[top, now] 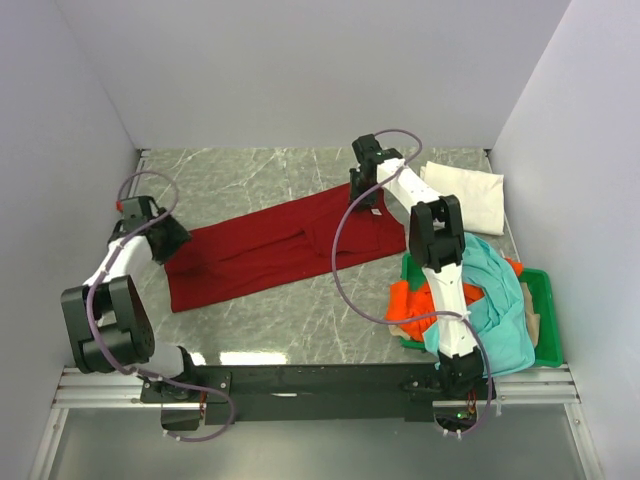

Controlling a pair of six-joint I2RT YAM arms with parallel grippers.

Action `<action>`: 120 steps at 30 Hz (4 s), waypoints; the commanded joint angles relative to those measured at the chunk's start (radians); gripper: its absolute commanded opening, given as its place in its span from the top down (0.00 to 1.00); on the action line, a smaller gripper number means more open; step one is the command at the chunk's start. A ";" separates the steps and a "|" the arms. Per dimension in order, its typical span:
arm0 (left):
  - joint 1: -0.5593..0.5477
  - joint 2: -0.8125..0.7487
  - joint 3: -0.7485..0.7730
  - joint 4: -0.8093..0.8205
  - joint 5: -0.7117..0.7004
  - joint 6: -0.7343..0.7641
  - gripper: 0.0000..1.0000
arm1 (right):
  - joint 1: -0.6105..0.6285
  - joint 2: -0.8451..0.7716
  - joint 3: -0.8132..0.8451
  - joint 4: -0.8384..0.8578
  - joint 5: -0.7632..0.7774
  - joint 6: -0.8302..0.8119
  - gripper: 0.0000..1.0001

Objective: Fold and stack the t-shirts
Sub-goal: Fold the tshirt

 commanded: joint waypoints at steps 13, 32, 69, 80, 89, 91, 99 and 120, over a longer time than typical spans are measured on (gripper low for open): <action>-0.112 0.080 0.024 0.047 0.114 -0.007 0.35 | 0.003 -0.410 -0.408 0.112 -0.164 -0.014 0.66; -0.112 0.057 -0.088 -0.003 -0.035 -0.083 0.35 | 0.017 -0.309 -0.583 0.160 -0.150 0.069 0.67; -0.175 -0.375 -0.184 -0.241 -0.041 -0.195 0.33 | -0.053 -0.221 -0.060 0.133 -0.325 0.082 0.64; -0.175 -0.326 -0.246 -0.201 -0.075 -0.244 0.32 | 0.074 -0.231 -0.215 0.158 -0.374 0.095 0.64; -0.226 -0.283 -0.306 -0.163 -0.075 -0.283 0.32 | 0.091 -0.147 -0.216 0.153 -0.348 0.115 0.64; -0.242 -0.285 -0.318 -0.161 -0.104 -0.297 0.32 | 0.091 -0.133 -0.213 0.147 -0.328 0.112 0.64; -0.322 -0.285 -0.319 -0.183 -0.152 -0.324 0.32 | 0.074 -0.056 -0.180 0.106 -0.265 0.120 0.64; -0.581 -0.314 -0.406 -0.172 -0.054 -0.435 0.33 | -0.001 0.131 0.155 -0.080 -0.168 0.057 0.64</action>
